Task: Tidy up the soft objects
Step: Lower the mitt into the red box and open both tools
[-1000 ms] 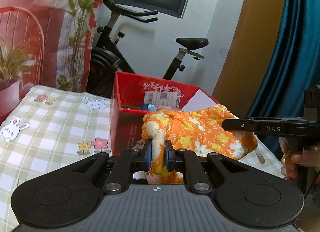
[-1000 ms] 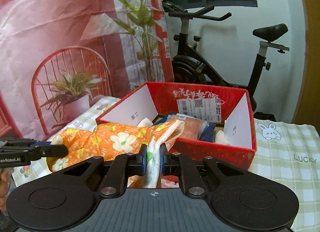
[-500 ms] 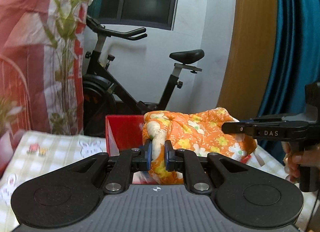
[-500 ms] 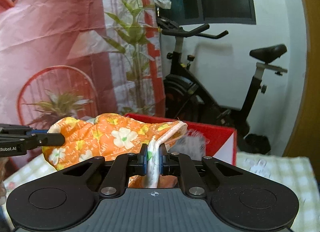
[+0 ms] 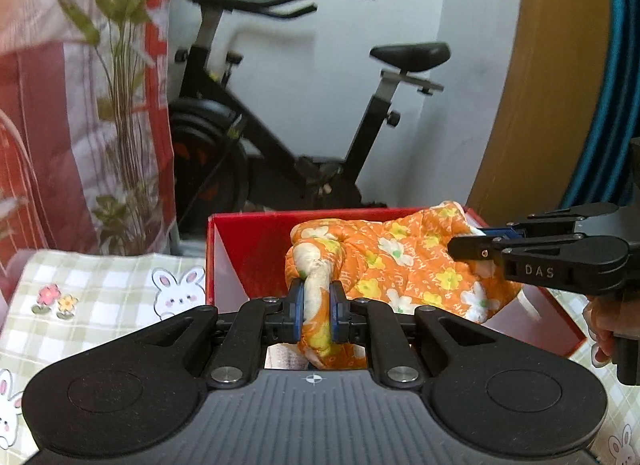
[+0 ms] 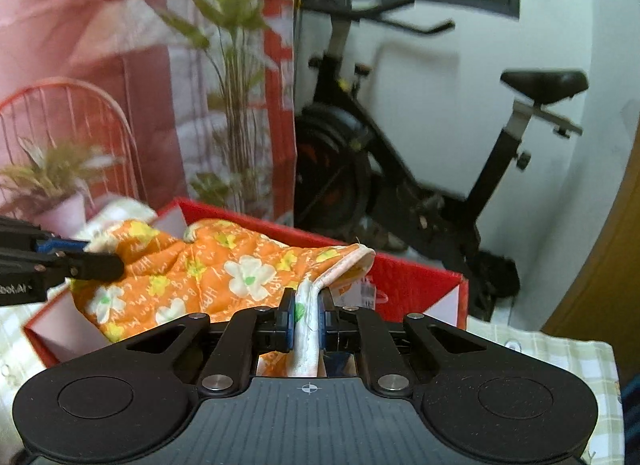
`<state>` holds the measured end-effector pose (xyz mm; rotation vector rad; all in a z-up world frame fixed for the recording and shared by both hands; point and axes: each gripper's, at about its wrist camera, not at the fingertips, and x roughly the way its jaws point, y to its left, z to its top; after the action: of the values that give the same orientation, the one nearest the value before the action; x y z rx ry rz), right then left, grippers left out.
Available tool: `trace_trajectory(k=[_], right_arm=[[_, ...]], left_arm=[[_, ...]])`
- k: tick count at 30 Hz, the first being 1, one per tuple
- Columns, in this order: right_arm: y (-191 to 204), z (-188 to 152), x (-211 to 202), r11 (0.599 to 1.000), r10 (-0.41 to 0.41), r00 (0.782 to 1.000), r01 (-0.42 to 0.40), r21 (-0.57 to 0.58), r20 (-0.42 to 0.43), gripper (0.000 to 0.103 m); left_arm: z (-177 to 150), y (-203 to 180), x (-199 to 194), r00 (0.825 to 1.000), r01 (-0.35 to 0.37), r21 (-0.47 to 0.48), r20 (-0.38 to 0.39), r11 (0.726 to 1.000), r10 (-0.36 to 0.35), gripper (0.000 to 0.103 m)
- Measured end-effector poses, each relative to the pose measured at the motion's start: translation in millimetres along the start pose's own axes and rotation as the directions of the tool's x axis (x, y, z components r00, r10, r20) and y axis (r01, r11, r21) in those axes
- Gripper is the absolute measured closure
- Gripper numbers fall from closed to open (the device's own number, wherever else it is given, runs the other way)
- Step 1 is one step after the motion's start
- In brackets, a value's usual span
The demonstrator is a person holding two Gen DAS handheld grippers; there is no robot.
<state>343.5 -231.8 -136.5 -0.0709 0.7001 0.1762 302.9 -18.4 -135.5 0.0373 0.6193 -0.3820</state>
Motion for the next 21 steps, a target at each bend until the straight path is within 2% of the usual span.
trace_trajectory(k=[3, 8, 10, 11, 13, 14, 15, 19, 21], right_arm=[[1, 3, 20, 1.000, -0.008, 0.997, 0.007, -0.010, -0.075, 0.093], [4, 4, 41, 1.000, -0.022, 0.989, 0.019, -0.019, -0.145, 0.092], [4, 4, 47, 0.999, -0.049, 0.985, 0.046, -0.026, -0.167, 0.087], [4, 3, 48, 0.998, -0.065, 0.983, 0.062, -0.023, -0.173, 0.083], [4, 3, 50, 0.996, -0.085, 0.980, 0.083, -0.019, -0.182, 0.078], [5, 3, 49, 0.996, -0.088, 0.979, 0.086, -0.018, -0.184, 0.077], [4, 2, 47, 0.996, -0.089, 0.979, 0.087, -0.018, -0.181, 0.071], [8, 4, 35, 0.997, -0.081, 0.983, 0.079, -0.018, -0.165, 0.054], [8, 5, 26, 0.997, -0.081, 0.984, 0.079, -0.019, -0.156, 0.049]], left_arm=[[2, 4, 13, 0.999, -0.003, 0.009, -0.036, 1.000, 0.004, 0.089], [5, 9, 28, 0.996, -0.001, 0.015, -0.094, 1.000, 0.003, 0.089], [5, 10, 32, 0.994, 0.001, 0.020, -0.111, 1.000, 0.002, 0.087], [5, 11, 33, 0.994, 0.002, 0.021, -0.113, 1.000, 0.000, 0.083], [5, 11, 34, 0.993, -0.012, 0.031, -0.113, 0.999, 0.015, 0.068], [5, 12, 33, 0.994, -0.021, 0.034, -0.108, 0.999, 0.024, 0.055], [6, 12, 30, 0.994, -0.028, 0.033, -0.101, 0.999, 0.031, 0.048], [10, 11, 21, 0.995, -0.038, 0.028, -0.087, 0.999, 0.040, 0.045], [10, 9, 16, 0.996, -0.046, 0.033, -0.078, 0.998, 0.048, 0.038]])
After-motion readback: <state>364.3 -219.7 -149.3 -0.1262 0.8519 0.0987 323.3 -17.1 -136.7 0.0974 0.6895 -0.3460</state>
